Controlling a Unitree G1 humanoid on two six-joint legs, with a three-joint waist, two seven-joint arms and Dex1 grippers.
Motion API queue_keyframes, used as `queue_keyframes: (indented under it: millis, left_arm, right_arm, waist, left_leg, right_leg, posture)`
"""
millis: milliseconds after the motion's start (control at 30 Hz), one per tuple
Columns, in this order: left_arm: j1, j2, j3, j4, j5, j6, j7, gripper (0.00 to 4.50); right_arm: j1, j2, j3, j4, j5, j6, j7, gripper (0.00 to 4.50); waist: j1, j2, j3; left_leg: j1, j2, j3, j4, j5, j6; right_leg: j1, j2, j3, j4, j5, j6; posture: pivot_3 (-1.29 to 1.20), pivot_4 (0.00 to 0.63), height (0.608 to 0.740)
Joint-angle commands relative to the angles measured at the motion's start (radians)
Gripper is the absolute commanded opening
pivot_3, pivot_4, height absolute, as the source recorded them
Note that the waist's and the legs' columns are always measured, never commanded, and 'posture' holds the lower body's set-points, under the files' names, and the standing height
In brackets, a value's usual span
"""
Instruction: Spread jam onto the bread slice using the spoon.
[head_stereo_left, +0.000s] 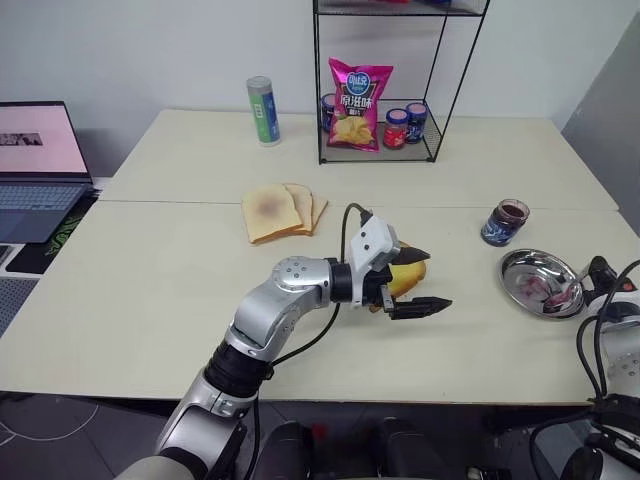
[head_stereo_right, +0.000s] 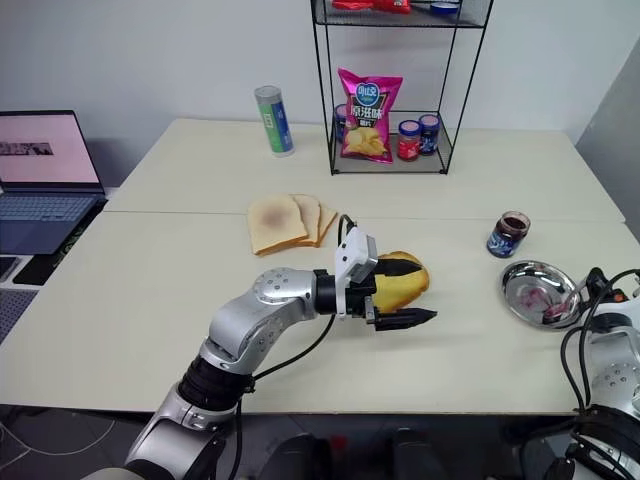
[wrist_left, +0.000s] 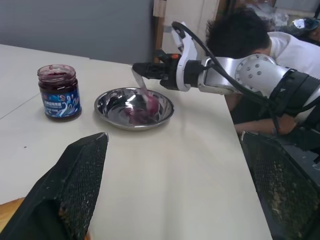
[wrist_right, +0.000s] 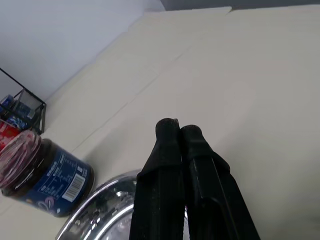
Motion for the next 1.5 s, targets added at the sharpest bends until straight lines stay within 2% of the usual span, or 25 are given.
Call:
queue_keyframes:
  millis: [33,333,767,1267,1367,1500]
  left_arm:
    - [-0.013,0.002,0.019,-0.020,-0.002,-0.023,0.001,4.50]
    - [-0.025,0.008,0.040,0.018,0.006,-0.057,0.005,4.50]
    - [-0.011,0.010,0.051,0.038,0.019,-0.101,0.009,4.50]
    - [-0.021,0.026,0.089,0.080,0.026,-0.139,0.015,4.50]
    - [-0.030,0.021,0.103,0.090,0.022,-0.140,0.025,4.50]
    - [-0.045,0.025,0.119,0.095,0.014,-0.131,0.029,4.50]
  right_arm:
    - [0.017,-0.009,-0.016,-0.116,0.048,0.038,-0.004,0.07]
    - [0.081,-0.019,0.008,-0.336,0.083,0.116,-0.047,0.07]
    - [0.113,-0.007,0.002,-0.466,0.086,0.138,-0.139,0.07]
    - [0.099,-0.057,-0.034,-0.601,0.183,0.198,-0.255,0.07]
    - [0.062,-0.069,-0.017,-0.608,0.173,0.197,-0.279,0.07]
    - [-0.059,-0.129,0.015,-0.588,0.155,0.208,-0.311,0.07]
  waist:
    - [0.000,0.000,0.000]
    - [0.000,0.000,0.000]
    - [0.002,0.000,0.000]
    - [0.003,0.000,0.000]
    - [0.002,0.000,0.000]
    - [-0.002,0.002,0.001]
  left_leg:
    - [0.000,0.000,0.000,0.000,0.000,0.000]
    - [0.000,0.000,0.000,0.000,0.000,0.000]
    - [-0.001,0.000,-0.001,-0.001,0.000,0.000]
    - [-0.002,0.000,-0.001,-0.001,0.000,0.000]
    - [-0.002,0.000,-0.001,-0.001,0.000,0.000]
    - [-0.001,0.000,0.000,0.000,0.000,0.000]
  right_leg:
    - [0.000,0.000,0.000,0.000,0.000,0.000]
    - [0.000,0.000,0.000,0.000,0.000,0.000]
    - [0.000,0.000,-0.001,-0.002,0.000,0.000]
    - [0.000,0.000,-0.001,-0.003,0.000,0.000]
    - [0.000,-0.001,-0.001,-0.003,0.000,0.000]
    - [-0.001,0.000,0.000,-0.002,0.001,0.001]
  posture:
    - [0.00,0.150,0.740]
    - [0.00,0.150,0.740]
    - [0.00,0.150,0.740]
    - [0.00,0.150,0.740]
    - [0.00,0.150,0.740]
    - [0.00,0.150,0.740]
